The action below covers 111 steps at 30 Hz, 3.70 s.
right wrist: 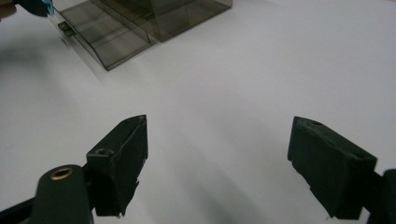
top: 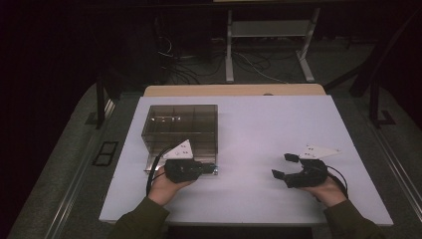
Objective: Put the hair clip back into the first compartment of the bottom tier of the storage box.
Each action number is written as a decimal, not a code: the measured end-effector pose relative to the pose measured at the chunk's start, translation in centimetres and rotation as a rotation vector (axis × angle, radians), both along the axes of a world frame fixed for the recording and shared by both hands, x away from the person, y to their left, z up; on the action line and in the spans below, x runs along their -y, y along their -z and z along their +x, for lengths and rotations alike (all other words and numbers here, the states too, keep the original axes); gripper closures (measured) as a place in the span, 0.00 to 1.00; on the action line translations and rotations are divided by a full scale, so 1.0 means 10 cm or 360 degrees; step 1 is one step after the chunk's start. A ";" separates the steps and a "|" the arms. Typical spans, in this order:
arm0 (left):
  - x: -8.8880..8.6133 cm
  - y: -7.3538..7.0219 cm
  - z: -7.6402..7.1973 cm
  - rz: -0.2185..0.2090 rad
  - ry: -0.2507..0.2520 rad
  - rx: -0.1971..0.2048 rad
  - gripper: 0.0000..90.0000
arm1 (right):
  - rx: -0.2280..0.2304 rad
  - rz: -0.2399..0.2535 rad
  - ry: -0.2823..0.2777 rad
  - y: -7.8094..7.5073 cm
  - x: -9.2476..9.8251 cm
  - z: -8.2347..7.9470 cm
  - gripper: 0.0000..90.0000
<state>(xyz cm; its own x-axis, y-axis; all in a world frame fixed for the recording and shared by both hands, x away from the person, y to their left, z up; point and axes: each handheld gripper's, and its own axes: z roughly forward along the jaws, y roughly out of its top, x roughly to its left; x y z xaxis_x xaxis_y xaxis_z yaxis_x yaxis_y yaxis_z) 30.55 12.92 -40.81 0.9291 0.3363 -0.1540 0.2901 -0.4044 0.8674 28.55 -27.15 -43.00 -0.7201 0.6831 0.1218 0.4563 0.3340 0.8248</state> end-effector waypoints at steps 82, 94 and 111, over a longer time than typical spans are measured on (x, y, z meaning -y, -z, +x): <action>-1.34 0.17 0.27 0.0268 -0.0560 -0.0099 0.95 | 0.0004 -0.0070 0.0039 0.12 0.18 -0.15 0.22; -1.28 0.23 0.29 0.0399 -0.0579 -0.0122 0.93 | 0.0006 -0.0082 0.0038 0.12 0.18 -0.15 0.22; -1.28 0.22 0.29 0.0381 -0.0609 -0.0095 0.85 | 0.0009 -0.0083 0.0036 0.12 0.18 -0.15 0.22</action>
